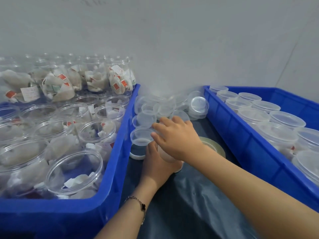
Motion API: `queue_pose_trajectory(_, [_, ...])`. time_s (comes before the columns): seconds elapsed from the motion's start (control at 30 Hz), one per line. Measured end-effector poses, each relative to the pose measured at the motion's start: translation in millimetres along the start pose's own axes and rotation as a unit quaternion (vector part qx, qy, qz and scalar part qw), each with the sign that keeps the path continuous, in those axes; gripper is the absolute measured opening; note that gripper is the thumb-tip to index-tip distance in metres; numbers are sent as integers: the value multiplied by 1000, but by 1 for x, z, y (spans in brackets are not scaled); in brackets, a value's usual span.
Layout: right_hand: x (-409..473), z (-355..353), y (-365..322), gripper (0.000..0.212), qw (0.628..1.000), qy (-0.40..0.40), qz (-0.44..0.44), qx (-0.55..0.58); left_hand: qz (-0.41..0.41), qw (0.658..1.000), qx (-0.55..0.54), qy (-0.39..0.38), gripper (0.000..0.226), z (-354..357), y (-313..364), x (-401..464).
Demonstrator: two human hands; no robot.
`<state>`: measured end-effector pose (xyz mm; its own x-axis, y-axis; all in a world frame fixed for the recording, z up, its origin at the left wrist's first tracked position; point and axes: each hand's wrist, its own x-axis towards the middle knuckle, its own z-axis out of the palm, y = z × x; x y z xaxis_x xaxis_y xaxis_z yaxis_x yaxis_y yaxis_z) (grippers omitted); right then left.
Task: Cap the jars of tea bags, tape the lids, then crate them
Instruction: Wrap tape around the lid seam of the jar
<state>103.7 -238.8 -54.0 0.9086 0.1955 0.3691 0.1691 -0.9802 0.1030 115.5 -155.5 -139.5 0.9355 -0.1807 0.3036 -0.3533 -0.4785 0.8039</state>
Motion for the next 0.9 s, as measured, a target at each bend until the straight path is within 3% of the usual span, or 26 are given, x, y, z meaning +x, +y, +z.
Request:
queue_pose_trajectory(0.17, [3, -6, 2, 40, 1000, -24, -6, 10, -23, 999, -33, 7, 57, 3, -1, -1])
queue_pose_trajectory(0.27, [9, -19, 12, 38, 992, -54, -42, 105, -57, 997, -53, 5, 81, 2, -3, -4])
queue_pose_trajectory(0.4, [21, -49, 24, 32, 964, 97, -30, 248, -54, 996, -65, 20, 86, 2, -6, -6])
queue_pose_trajectory(0.6, [8, -30, 25, 38, 988, -33, -62, 139, -59, 996, -61, 13, 88, 5, -7, -3])
queue_pose_trajectory(0.73, [6, -16, 16, 41, 991, -52, -49, 117, -65, 997, -32, 3, 96, 6, -7, -2])
queue_pose_trajectory(0.9, [5, -9, 14, 42, 993, -44, -48, 103, -54, 999, 5, -7, 91, 10, -9, 0])
